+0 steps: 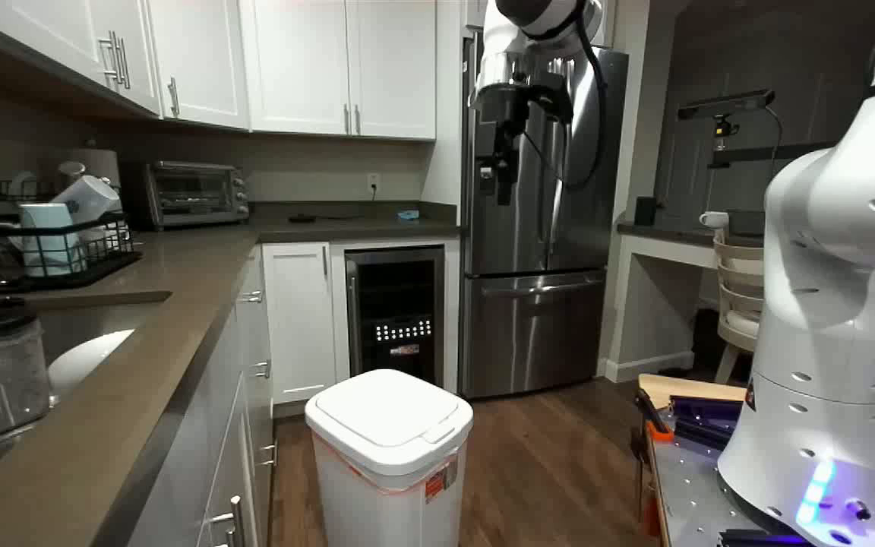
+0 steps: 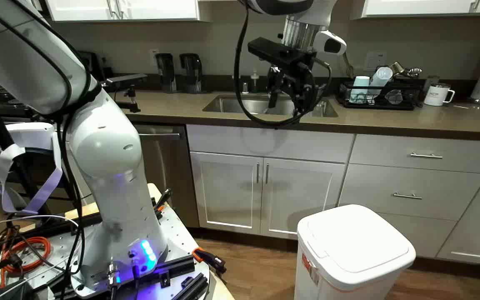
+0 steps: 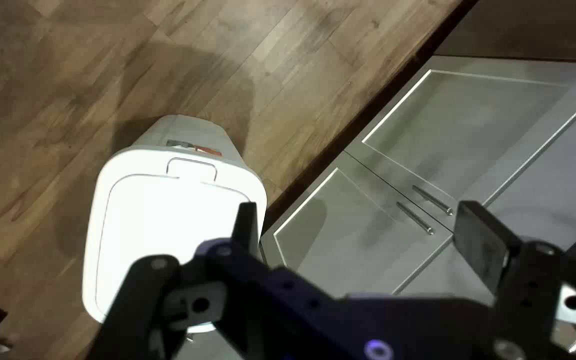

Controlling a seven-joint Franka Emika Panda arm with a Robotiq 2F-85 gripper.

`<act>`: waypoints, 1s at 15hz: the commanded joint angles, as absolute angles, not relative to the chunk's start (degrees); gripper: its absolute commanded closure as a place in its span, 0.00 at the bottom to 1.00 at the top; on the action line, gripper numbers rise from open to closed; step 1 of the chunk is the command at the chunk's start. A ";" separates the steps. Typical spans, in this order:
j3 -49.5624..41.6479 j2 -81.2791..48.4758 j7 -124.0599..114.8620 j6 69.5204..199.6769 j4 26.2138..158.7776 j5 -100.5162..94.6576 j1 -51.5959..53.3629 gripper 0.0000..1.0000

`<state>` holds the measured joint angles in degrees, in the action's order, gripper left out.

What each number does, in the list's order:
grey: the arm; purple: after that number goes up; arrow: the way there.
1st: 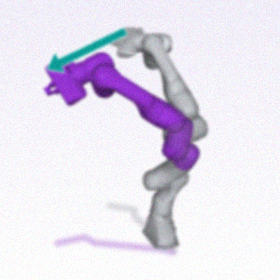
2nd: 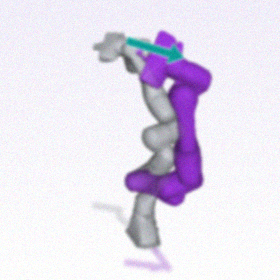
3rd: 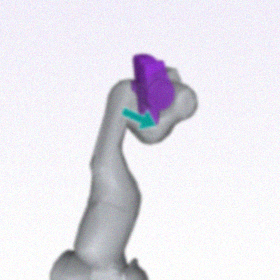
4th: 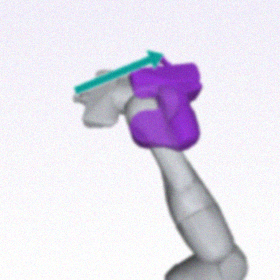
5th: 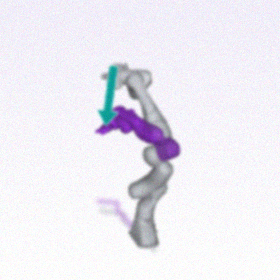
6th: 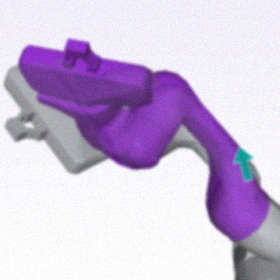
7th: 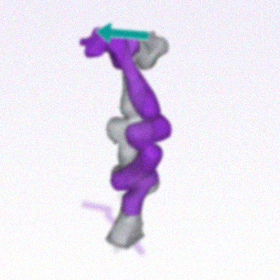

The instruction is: Open the lid of the white bin

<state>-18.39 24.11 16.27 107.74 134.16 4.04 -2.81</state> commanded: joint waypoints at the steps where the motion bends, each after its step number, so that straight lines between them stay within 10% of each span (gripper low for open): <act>1: -16.74 23.81 16.94 107.56 134.04 4.78 -4.72 0.00; 15: -15.78 24.08 15.68 109.42 136.82 4.64 -4.61 0.00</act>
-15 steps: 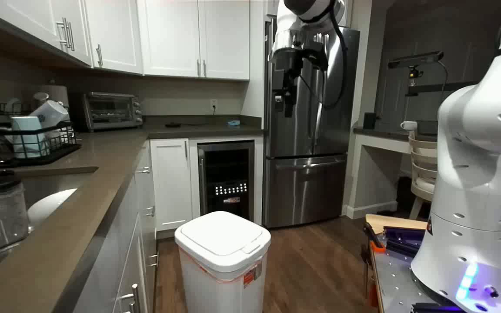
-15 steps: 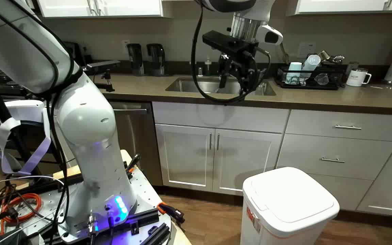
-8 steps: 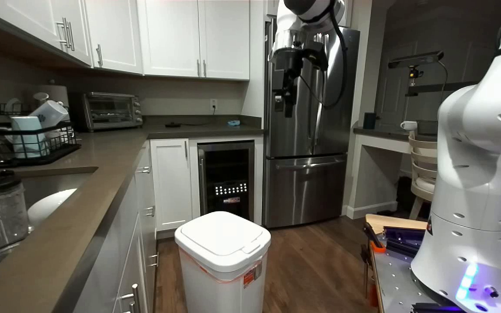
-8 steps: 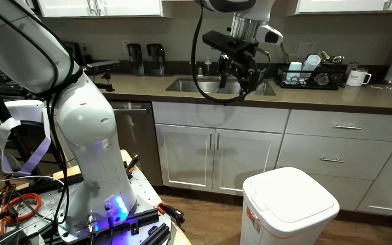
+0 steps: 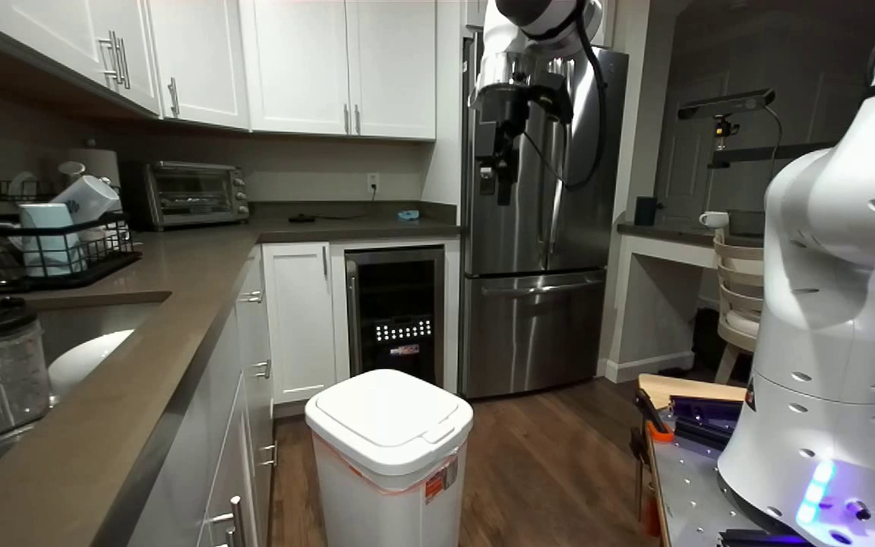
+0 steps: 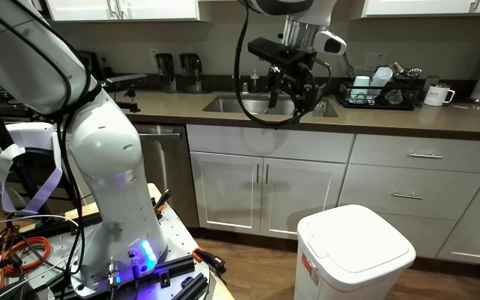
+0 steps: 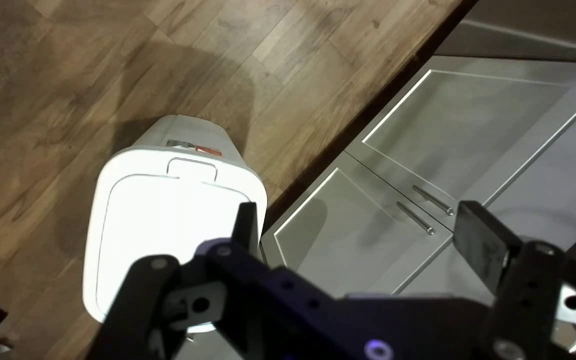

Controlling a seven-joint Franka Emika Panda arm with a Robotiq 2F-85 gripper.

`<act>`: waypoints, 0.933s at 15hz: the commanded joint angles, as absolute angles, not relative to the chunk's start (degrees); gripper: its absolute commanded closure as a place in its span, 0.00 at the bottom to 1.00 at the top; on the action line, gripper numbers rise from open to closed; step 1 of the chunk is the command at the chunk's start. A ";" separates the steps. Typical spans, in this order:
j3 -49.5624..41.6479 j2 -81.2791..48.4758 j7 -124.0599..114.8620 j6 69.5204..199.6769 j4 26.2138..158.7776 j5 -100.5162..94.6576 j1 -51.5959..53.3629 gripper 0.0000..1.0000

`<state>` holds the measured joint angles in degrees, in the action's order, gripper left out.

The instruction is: Open the lid of the white bin

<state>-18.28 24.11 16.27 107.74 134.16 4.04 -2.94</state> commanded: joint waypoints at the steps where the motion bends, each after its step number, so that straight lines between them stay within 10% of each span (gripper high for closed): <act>1: -15.00 24.15 14.63 110.90 138.78 4.48 -4.66 0.00; 14: -8.03 -0.39 14.77 163.16 159.64 6.89 -0.03 0.00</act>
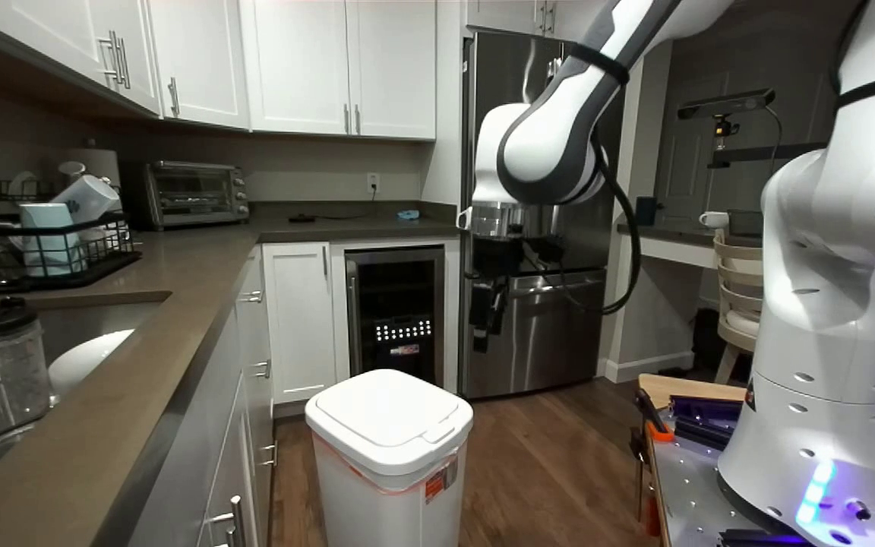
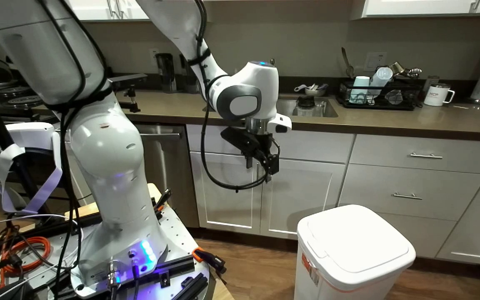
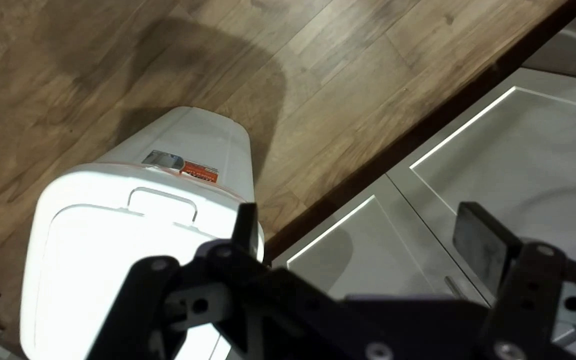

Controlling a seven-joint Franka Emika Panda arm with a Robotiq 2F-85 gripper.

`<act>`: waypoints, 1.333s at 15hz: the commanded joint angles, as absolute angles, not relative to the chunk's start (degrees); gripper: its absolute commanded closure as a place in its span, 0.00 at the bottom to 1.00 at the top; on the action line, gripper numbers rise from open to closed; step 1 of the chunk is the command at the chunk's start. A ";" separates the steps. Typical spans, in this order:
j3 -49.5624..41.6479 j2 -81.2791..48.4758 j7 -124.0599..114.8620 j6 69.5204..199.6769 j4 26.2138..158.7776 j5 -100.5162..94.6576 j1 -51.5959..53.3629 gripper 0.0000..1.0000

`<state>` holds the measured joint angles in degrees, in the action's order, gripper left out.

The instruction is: Open the lid of the white bin

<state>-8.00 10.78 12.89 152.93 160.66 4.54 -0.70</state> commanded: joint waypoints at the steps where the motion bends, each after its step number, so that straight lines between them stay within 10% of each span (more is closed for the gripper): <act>1: -7.92 -3.98 14.88 164.47 158.11 7.31 -0.37 0.00; 20: -4.60 -62.57 13.70 141.87 95.96 -4.67 -8.78 0.00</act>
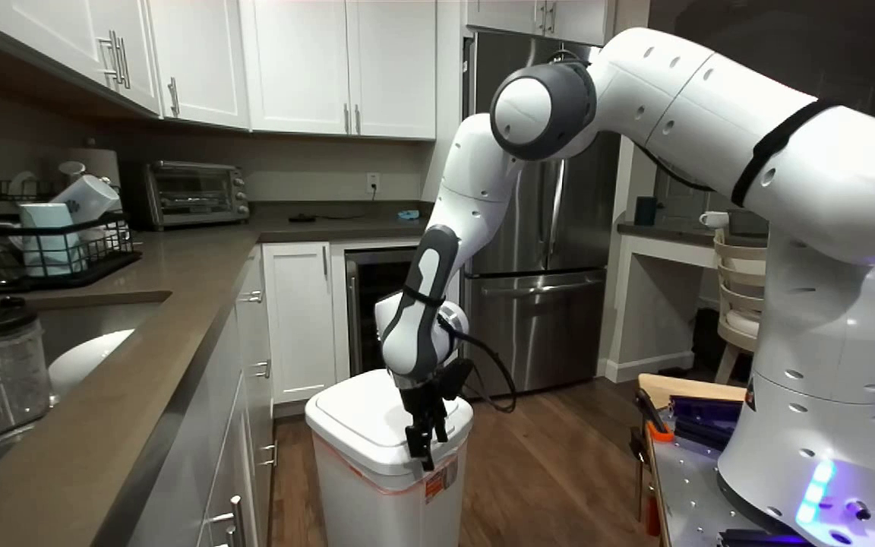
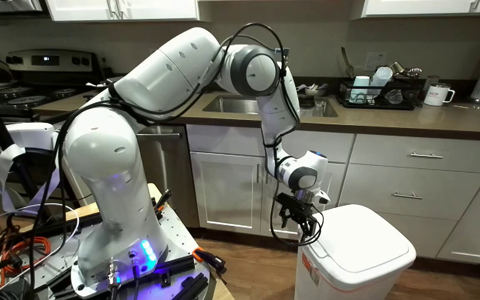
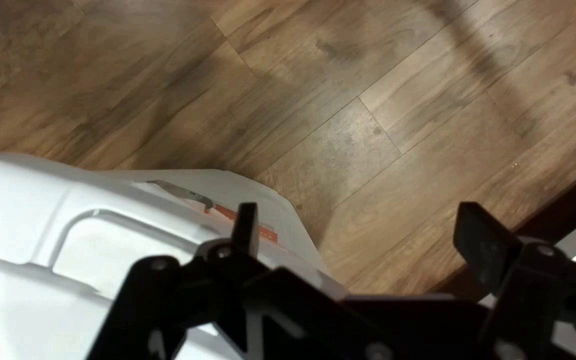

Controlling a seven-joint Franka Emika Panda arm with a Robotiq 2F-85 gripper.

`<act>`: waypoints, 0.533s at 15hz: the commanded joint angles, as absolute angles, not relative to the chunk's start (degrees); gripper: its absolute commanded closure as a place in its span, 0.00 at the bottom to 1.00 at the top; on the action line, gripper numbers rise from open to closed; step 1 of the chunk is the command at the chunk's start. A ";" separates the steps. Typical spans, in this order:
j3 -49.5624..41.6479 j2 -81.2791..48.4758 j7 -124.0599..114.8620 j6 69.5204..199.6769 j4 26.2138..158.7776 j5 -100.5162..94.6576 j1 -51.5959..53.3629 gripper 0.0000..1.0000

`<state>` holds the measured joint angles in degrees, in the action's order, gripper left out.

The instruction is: Open the lid of the white bin

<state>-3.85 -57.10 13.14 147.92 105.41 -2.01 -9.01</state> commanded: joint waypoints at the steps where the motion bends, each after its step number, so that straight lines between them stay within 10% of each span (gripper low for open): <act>1: -5.33 -64.02 13.06 139.73 93.29 -5.67 -8.06 0.00; 8: -4.93 -68.79 14.08 132.86 85.50 -6.56 -9.52 0.00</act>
